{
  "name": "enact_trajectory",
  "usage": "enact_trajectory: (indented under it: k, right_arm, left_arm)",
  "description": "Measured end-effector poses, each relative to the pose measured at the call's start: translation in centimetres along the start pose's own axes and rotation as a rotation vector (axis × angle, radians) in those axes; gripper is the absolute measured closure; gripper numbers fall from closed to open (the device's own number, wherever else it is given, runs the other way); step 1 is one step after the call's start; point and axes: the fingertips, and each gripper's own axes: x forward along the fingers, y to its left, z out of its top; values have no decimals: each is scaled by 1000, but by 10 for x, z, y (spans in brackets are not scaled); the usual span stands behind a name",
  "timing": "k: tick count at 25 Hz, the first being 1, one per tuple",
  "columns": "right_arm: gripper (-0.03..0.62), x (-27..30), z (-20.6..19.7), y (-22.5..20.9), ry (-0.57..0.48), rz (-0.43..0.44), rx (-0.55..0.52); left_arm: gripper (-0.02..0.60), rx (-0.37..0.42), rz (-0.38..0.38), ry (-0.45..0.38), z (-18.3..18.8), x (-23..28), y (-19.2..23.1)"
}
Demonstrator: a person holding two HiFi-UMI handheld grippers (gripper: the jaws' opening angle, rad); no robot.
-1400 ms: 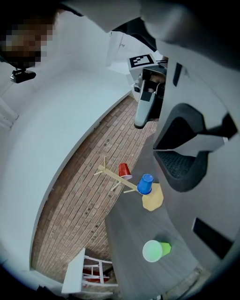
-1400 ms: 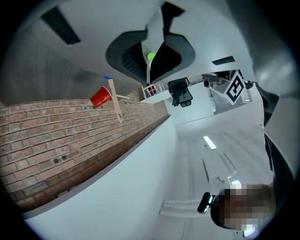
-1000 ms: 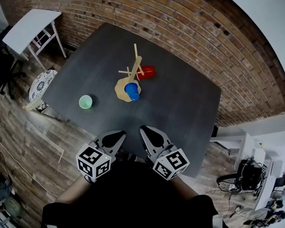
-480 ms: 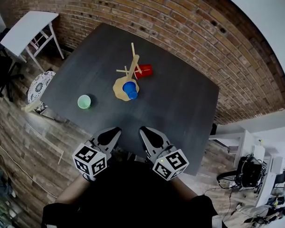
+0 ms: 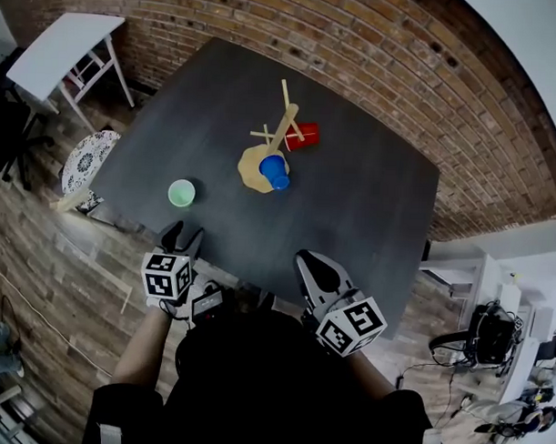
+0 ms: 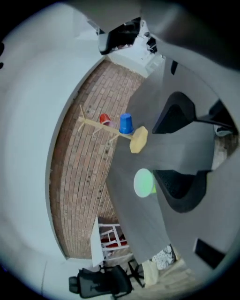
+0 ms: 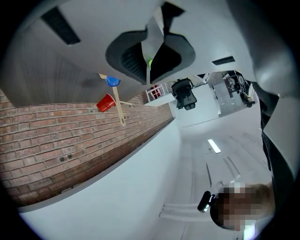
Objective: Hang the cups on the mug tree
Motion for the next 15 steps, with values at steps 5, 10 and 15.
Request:
enact_trajectory:
  k: [5,10,15]
  right_arm:
    - [546,2,-4,4,25,-46,-18]
    - [545,6,-11,11,54,-81,-40]
    - [545,16,-14,26,82,-114,-62]
  left_arm:
    - [295,119,149,67,-19,26,70]
    - [290,188,151,65,-25,59,104]
    - [287,248,121,85,-33,76,117]
